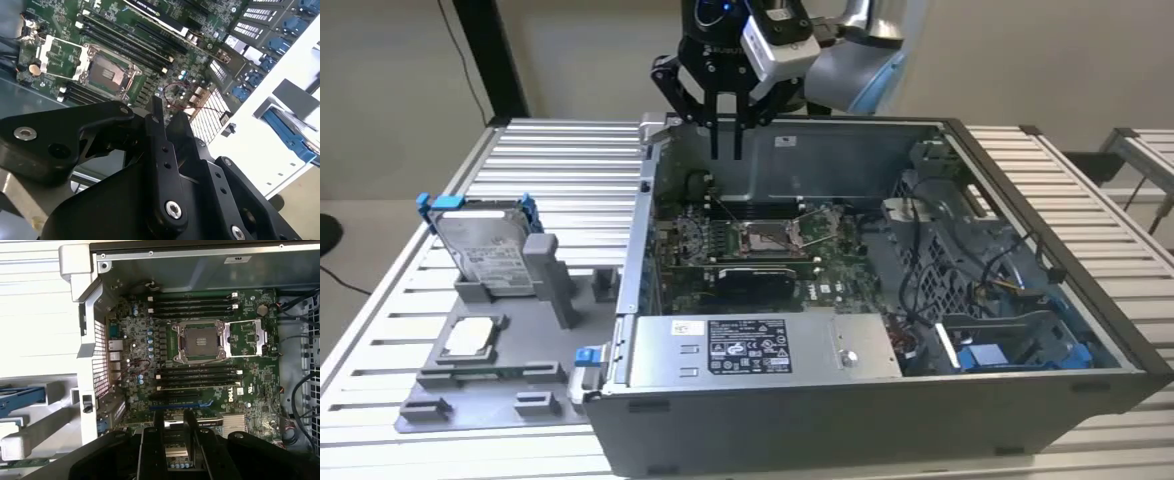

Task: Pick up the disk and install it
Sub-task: 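Reach for the disk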

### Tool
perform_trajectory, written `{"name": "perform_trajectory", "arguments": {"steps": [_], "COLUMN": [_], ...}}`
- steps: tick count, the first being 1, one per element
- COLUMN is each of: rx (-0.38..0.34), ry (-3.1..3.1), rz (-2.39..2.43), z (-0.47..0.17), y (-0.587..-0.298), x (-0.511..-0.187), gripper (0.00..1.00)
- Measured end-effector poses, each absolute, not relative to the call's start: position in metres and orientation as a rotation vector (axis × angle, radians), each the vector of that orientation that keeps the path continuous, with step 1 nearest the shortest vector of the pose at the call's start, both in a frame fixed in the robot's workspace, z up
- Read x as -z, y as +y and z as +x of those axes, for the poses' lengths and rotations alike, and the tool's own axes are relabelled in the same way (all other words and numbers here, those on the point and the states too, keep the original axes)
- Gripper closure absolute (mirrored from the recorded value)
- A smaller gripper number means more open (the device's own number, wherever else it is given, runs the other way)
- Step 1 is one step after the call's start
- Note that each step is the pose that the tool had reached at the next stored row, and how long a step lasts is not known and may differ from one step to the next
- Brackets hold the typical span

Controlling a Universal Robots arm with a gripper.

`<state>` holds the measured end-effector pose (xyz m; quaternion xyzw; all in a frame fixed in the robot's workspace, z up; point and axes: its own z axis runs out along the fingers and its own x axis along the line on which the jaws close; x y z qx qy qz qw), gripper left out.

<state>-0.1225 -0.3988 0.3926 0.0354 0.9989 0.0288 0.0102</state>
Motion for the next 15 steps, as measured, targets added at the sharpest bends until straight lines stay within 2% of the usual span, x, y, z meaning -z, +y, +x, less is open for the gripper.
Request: {"name": "perform_trajectory", "arguments": {"steps": [15], "rx": [-0.089], "ry": [3.132], "rz": [0.112], "z": [-0.144], "y": [-0.399], "x": [-0.393], "gripper": [0.0]}}
